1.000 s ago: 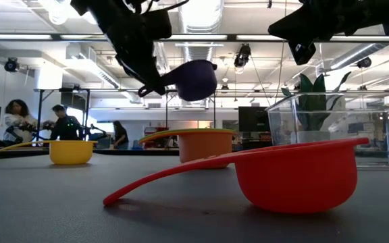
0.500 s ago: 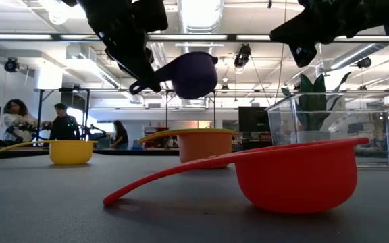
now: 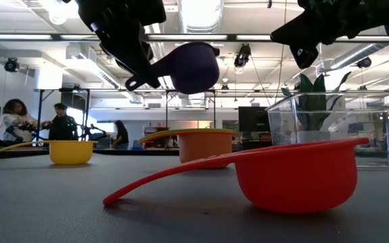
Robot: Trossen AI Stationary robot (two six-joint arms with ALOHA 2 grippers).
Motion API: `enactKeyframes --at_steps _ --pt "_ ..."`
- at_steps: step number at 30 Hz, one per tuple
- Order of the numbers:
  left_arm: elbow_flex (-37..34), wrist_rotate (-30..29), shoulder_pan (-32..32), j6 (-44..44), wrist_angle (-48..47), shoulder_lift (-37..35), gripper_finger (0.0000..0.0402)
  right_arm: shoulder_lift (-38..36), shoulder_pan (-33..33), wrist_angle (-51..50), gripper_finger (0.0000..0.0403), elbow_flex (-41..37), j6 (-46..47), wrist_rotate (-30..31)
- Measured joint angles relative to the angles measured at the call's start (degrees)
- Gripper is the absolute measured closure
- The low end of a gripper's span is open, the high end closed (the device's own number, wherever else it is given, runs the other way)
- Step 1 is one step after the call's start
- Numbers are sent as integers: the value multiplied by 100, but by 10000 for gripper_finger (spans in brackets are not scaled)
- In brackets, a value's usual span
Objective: Nest measuring cups in basket
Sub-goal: Stack the violet measuring cup on top of the green measuring cup
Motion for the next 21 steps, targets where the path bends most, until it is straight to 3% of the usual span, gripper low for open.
enactKeyframes --at_steps 21 --pt "0 -2 -503 -331 228 93 279 0 -2 4 394 0 -204 7"
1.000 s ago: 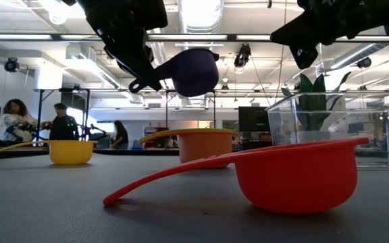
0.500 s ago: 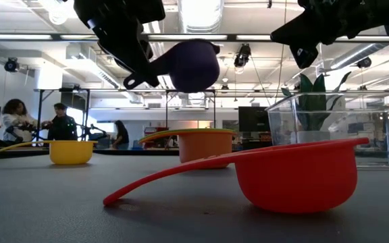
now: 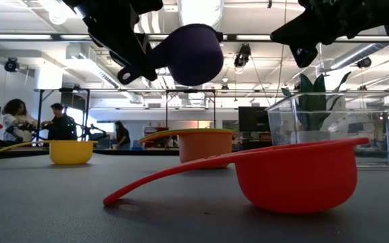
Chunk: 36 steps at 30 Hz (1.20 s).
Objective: Nest measuring cups in basket
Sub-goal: Stack the violet measuring cup on top of the green measuring cup
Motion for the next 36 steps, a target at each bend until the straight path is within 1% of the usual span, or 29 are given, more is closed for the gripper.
enactKeyframes --at_steps 2,6,11,15,23,28,36 --pt "0 -120 -4 -10 -18 87 279 0 0 2 394 0 -15 0" --pt "0 -581 55 24 -89 291 279 0 0 26 394 0 -37 0" --pt "0 -623 146 41 -82 531 279 0 0 31 394 0 -81 2" --pt "4 -886 193 28 -94 636 279 0 -2 37 394 0 -105 5" --pt "220 -918 370 194 -159 645 279 0 -2 39 394 0 -114 7" --pt "229 -911 484 191 -395 823 279 0 -2 40 394 0 -118 6" --pt "258 -898 522 187 -337 1097 279 0 -2 37 394 0 -151 4"
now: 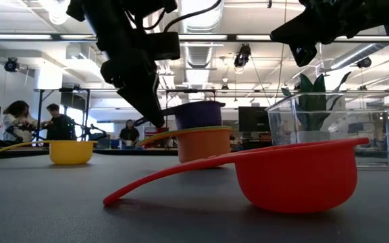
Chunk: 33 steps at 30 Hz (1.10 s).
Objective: Nest measuring cups in basket
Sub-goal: Stack the violet measuring cup on top of the green measuring cup, then stack the yellow measuring cup on top of the violet measuring cup
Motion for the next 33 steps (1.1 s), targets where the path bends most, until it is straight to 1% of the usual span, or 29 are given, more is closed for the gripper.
enactKeyframes --at_steps 2,3,9,11,14,17,20,24,28,33 --pt "9 0 0 -1 27 8 273 0 0 0 394 0 3 0" --pt "9 -1 0 -1 22 8 262 0 0 2 394 0 2 0" --pt "9 -1 0 -44 41 8 162 0 0 2 394 0 10 0" --pt "9 0 0 -48 41 8 139 0 0 2 394 0 11 0" --pt "9 1 0 -105 -13 -58 120 0 0 2 394 0 11 0" --pt "9 1 -13 -173 -180 -297 117 0 0 2 394 0 11 0" --pt "-16 0 -63 -330 -583 -650 120 0 0 2 394 0 8 0" --pt "-333 -4 -165 -499 -838 -1282 133 0 0 0 394 0 9 0" --pt "-1074 0 -195 -867 -837 -2122 150 0 0 -13 394 0 39 -2" --pt "-2119 -108 -186 -1719 -851 -3261 169 0 1 -8 394 0 26 -2"
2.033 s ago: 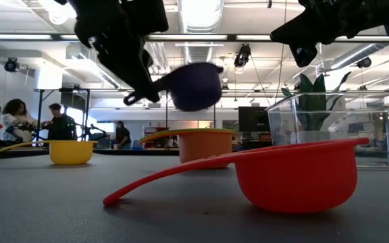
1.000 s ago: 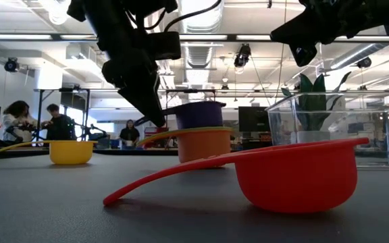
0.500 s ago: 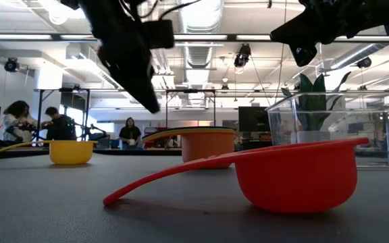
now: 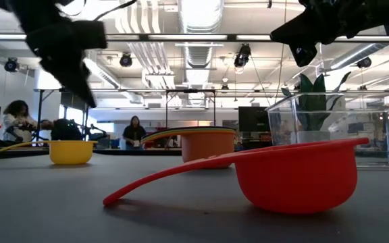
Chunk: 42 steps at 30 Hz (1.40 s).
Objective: Nest measuring cups in basket
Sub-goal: Stack the yellow measuring cup on top of the violet measuring cup
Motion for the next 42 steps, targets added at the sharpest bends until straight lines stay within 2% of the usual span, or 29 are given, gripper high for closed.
enactKeyframes --at_steps 5,10,20,32,42 --pt "-618 -10 0 -606 -42 -827 172 0 0 8 394 0 -13 0" --pt "-887 -242 0 -861 -232 -1178 172 0 2 10 394 0 9 0" --pt "-976 -311 2 -1244 -697 -1239 172 0 -1 12 394 0 73 0" --pt "-976 -341 2 -1366 -854 -1240 121 0 2 30 394 0 74 0" --pt "-976 -344 2 -1694 -1164 -1234 116 0 -1 106 394 0 68 0"
